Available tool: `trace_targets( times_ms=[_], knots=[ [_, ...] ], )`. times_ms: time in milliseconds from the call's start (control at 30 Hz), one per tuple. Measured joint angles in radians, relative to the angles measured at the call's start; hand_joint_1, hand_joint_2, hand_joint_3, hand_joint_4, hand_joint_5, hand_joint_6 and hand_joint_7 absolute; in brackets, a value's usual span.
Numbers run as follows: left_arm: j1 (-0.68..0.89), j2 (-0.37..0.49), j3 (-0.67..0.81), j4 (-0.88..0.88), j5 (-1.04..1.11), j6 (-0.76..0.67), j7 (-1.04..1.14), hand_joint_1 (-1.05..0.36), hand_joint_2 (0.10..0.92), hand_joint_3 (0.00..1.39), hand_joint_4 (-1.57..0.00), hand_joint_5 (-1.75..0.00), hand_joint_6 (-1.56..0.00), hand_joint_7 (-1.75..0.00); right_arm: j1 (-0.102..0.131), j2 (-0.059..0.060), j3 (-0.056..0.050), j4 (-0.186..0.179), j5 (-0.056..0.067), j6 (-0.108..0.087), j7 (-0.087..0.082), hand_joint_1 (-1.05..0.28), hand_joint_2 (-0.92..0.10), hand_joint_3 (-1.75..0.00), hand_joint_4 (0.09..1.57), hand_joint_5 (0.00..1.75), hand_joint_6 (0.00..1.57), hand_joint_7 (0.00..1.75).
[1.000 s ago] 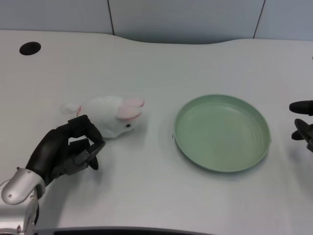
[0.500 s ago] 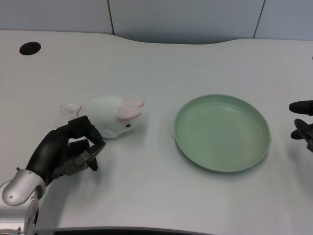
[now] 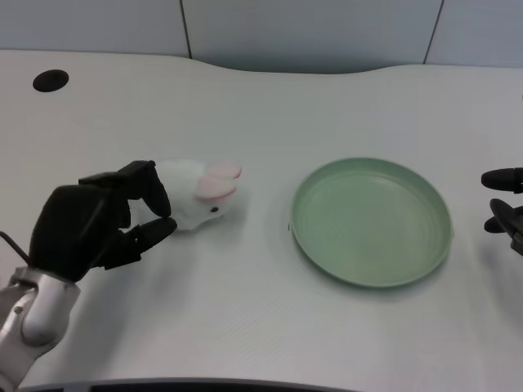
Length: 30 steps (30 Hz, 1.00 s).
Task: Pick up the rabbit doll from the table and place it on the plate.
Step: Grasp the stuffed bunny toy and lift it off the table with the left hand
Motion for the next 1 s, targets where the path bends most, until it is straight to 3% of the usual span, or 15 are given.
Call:
trace_targets(
  times_ms=[67, 133, 200, 233, 300, 333, 367, 433, 500, 567, 667, 767, 1000],
  knots=[
    [-0.024, 0.031, -0.042, -0.021, 0.074, 0.031, 0.080, -0.52, 0.921, 0.33, -0.58, -1.75, -0.45, -1.62, 0.000, 0.003, 0.000, 0.000, 0.000, -0.004, -0.002, -0.21, -0.92, -0.35, 0.40, 1.34, 0.47, 0.92],
    [-0.057, 0.057, -0.080, -0.031, 0.123, 0.051, 0.107, -0.54, 0.921, 0.31, -0.54, -1.69, -0.48, -1.40, 0.000, 0.008, 0.000, 0.000, 0.000, -0.007, -0.005, -0.22, -0.92, -0.35, 0.40, 1.35, 0.47, 0.92],
    [-0.098, 0.081, -0.109, -0.034, 0.148, 0.063, 0.119, -0.56, 0.921, 0.26, -0.61, -1.35, -0.61, -0.95, 0.001, 0.010, 0.001, 0.000, -0.001, -0.008, -0.008, -0.22, -0.92, -0.36, 0.40, 1.35, 0.47, 0.92],
    [-0.113, 0.092, -0.119, -0.035, 0.153, 0.067, 0.121, -0.57, 0.921, 0.26, -0.62, -1.30, -0.64, -0.87, 0.001, 0.011, 0.001, 0.000, -0.002, -0.008, -0.010, -0.22, -0.92, -0.36, 0.40, 1.35, 0.46, 0.92],
    [-0.143, 0.111, -0.141, -0.035, 0.165, 0.085, 0.112, -0.59, 0.921, 0.19, -0.63, -0.77, -0.70, -0.31, 0.001, 0.011, 0.002, 0.000, -0.004, -0.009, -0.016, -0.22, -0.92, -0.36, 0.40, 1.35, 0.46, 0.92],
    [-0.158, 0.122, -0.152, -0.035, 0.168, 0.095, 0.097, -0.60, 0.921, 0.18, -0.65, -0.68, -0.73, -0.21, 0.001, 0.012, 0.003, 0.000, -0.006, -0.009, -0.017, -0.22, -0.92, -0.36, 0.40, 1.35, 0.46, 0.92],
    [-0.178, 0.131, -0.165, -0.034, 0.171, 0.105, 0.075, -0.66, 0.919, 0.13, -0.54, -0.45, -0.64, -0.09, 0.002, 0.012, 0.003, 0.000, -0.007, -0.009, -0.018, -0.21, -0.92, -0.36, 0.39, 1.35, 0.46, 0.92],
    [-0.214, 0.139, -0.184, -0.030, 0.171, 0.124, 0.026, -0.74, 0.921, 0.09, -0.43, -0.27, -0.52, -0.02, 0.002, 0.014, 0.003, 0.000, -0.007, -0.011, -0.019, -0.21, -0.92, -0.36, 0.39, 1.35, 0.46, 0.92],
    [-0.250, 0.145, -0.204, -0.029, 0.155, 0.134, -0.071, -0.85, 0.921, 0.16, -0.24, -0.11, -0.33, 0.00, 0.002, 0.017, 0.004, -0.002, -0.006, -0.011, -0.019, -0.20, -0.92, -0.37, 0.37, 1.33, 0.45, 0.91],
    [-0.281, 0.146, -0.217, -0.029, 0.120, 0.147, -0.217, -0.93, 0.921, 0.19, -0.16, -0.05, -0.24, 0.00, 0.002, 0.018, 0.008, -0.003, -0.007, -0.011, -0.019, -0.20, -0.92, -0.37, 0.37, 1.33, 0.45, 0.91],
    [-0.312, 0.149, -0.226, -0.032, 0.075, 0.170, -0.367, -0.95, 0.921, 0.19, -0.14, -0.03, -0.21, 0.00, 0.003, 0.019, 0.011, -0.004, -0.011, -0.011, -0.021, -0.20, -0.92, -0.37, 0.37, 1.32, 0.45, 0.91],
    [-0.370, 0.140, -0.252, 0.022, 0.029, 0.186, -0.530, -1.03, 0.921, 0.19, -0.01, 0.00, -0.07, 0.00, 0.008, 0.019, 0.011, -0.008, -0.011, -0.010, -0.022, -0.20, -0.92, -0.38, 0.38, 1.32, 0.45, 0.91],
    [-0.524, 0.068, -0.276, 0.207, -0.074, 0.210, -0.754, -1.05, 0.900, 0.11, 0.00, 0.00, 0.00, 0.00, 0.016, 0.025, 0.011, -0.043, -0.007, 0.008, -0.018, -0.21, -0.92, -0.37, 0.38, 1.32, 0.46, 0.91]
  ],
)
